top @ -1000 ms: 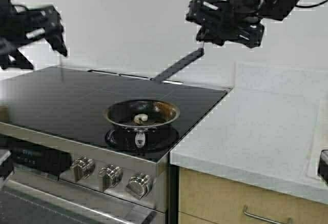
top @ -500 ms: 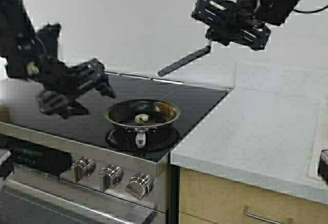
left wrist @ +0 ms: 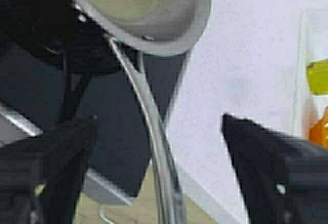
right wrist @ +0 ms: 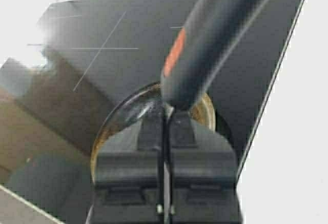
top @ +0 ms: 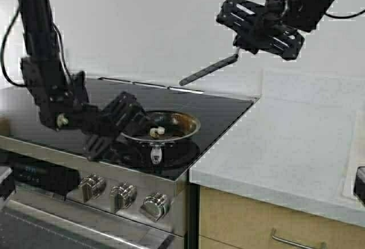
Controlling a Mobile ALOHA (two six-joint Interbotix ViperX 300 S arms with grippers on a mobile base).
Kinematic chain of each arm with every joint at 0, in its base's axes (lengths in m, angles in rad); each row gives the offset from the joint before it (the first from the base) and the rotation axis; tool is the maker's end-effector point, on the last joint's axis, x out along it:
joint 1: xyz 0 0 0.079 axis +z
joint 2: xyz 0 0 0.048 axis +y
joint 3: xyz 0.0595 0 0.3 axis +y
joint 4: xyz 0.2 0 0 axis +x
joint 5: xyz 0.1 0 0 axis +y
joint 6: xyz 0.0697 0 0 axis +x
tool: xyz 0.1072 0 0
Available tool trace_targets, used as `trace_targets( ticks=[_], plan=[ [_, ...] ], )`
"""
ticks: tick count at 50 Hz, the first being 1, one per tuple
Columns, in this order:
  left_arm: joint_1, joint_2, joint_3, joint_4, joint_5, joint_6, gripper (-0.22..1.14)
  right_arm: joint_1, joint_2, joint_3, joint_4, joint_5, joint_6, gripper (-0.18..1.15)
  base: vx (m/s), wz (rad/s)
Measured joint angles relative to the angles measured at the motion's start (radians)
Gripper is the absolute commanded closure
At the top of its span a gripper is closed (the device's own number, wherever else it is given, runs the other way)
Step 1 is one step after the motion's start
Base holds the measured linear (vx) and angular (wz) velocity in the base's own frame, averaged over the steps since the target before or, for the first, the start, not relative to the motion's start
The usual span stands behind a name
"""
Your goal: Add oil to the pan and cook the shrimp and serve it
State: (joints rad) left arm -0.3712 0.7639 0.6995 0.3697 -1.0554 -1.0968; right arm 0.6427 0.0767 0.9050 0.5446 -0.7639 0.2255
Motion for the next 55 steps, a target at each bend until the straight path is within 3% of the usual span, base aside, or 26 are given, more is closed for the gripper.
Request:
trace_targets(
  ticks=[28, 37, 43, 52, 55],
  plan=[
    [-0.046, 0.173, -0.16, 0.061, -0.13, -0.244, -0.11, 0.0, 0.0, 0.04, 0.064, -0.034, 0.0, 0.89, 0.0, 0.0],
    [-0.061, 0.195, -0.184, 0.061, -0.149, -0.333, -0.05, -0.002, -0.002, 0.04, 0.066, -0.034, 0.0, 0.89, 0.0, 0.0],
    [-0.061, 0.215, -0.206, 0.067, -0.187, -0.41, 0.19, -0.002, -0.003, 0.038, 0.067, -0.034, 0.0, 0.89, 0.0, 0.0],
    [-0.063, 0.241, -0.224, 0.084, -0.225, -0.514, 0.84, -0.002, -0.006, 0.04, 0.069, -0.034, 0.0, 0.89, 0.0, 0.0],
    [-0.063, 0.245, -0.225, 0.086, -0.233, -0.526, 0.98, -0.003, -0.008, 0.04, 0.071, -0.034, 0.0, 0.89, 0.0, 0.0]
  ],
)
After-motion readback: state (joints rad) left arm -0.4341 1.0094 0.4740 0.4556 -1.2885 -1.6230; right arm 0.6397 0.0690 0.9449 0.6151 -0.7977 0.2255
